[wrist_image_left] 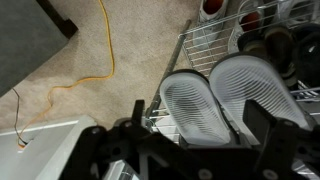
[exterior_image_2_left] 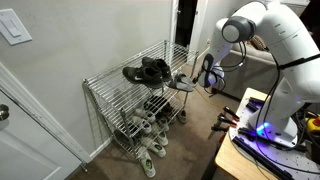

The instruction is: Remove the pair of grey slippers from the top rack and put them on the second rack from the top

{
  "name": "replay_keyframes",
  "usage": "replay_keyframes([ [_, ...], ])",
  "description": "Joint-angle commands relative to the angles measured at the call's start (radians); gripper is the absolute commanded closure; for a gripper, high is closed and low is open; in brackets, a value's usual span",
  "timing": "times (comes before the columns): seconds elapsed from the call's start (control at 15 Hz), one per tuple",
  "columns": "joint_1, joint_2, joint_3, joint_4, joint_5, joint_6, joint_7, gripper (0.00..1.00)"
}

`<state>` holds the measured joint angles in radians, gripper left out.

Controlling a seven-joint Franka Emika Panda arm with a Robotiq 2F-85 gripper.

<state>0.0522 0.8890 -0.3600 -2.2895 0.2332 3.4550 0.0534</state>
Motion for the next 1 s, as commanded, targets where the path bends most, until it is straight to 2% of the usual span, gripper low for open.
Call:
replay_keyframes([
  [0.0,0.118,-0.185,-0.025,-0.191,0.100,0.000,0.045,0.00],
  [0.2,0.214,-0.266,-0.069,-0.244,0.179,0.000,0.054,0.00],
  [0.47,0.297,-0.343,-0.121,-0.298,0.246,0.000,0.040,0.00],
  [0.67,0.323,-0.369,-0.143,-0.325,0.265,0.000,0.031,0.00],
  [0.73,0.291,-0.321,-0.120,-0.272,0.246,0.000,0.034,0.00],
  [0.93,0.293,-0.320,-0.121,-0.270,0.246,-0.001,0.034,0.00],
])
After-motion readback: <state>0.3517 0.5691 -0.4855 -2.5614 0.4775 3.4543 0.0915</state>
